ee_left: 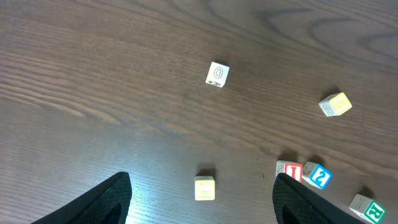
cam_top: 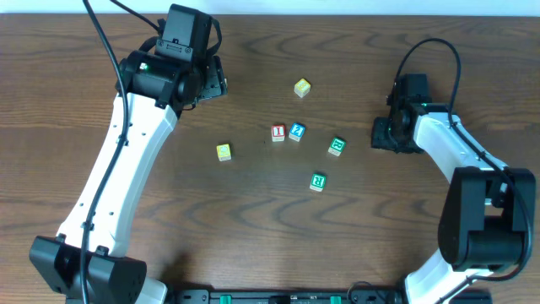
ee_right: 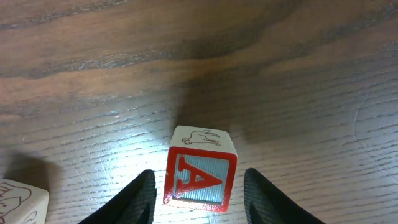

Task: Spell out Ai2

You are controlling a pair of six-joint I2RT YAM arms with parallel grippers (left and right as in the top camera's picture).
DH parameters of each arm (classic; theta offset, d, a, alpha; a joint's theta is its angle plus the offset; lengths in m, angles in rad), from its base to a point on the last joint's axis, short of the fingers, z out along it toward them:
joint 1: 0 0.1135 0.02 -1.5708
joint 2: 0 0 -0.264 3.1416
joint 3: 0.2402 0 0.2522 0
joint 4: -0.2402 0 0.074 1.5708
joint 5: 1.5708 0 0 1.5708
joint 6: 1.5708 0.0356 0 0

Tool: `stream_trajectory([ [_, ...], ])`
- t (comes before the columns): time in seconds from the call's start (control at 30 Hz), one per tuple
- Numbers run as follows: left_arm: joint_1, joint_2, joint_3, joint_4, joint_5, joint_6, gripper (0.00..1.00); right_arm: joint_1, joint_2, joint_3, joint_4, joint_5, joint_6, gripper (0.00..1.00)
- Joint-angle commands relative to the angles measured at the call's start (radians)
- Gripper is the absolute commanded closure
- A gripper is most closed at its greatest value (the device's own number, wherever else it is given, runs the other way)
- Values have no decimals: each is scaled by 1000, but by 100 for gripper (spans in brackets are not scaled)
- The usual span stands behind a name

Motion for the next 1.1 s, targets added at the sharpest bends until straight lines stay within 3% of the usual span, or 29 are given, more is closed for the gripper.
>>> stream_trajectory([
  [0.0, 7, 8, -5, 2, -22, 11, 26, 5, 26, 16, 5, 13, -11, 53],
  [0.27, 7, 8, -5, 3, -23, 11, 26, 5, 40, 16, 12, 9, -10, 53],
  [0.53, 7, 8, -5, 2, -45, 11, 26, 5, 40, 16, 20, 9, -11, 69],
  [0.77, 15, 8, -5, 1, -46, 39, 26, 6, 40, 18, 32, 9, -35, 72],
  [1.07, 186, 7, -5, -63, -36, 61, 26, 38, 38, 204, -74, 3, -156, 81],
])
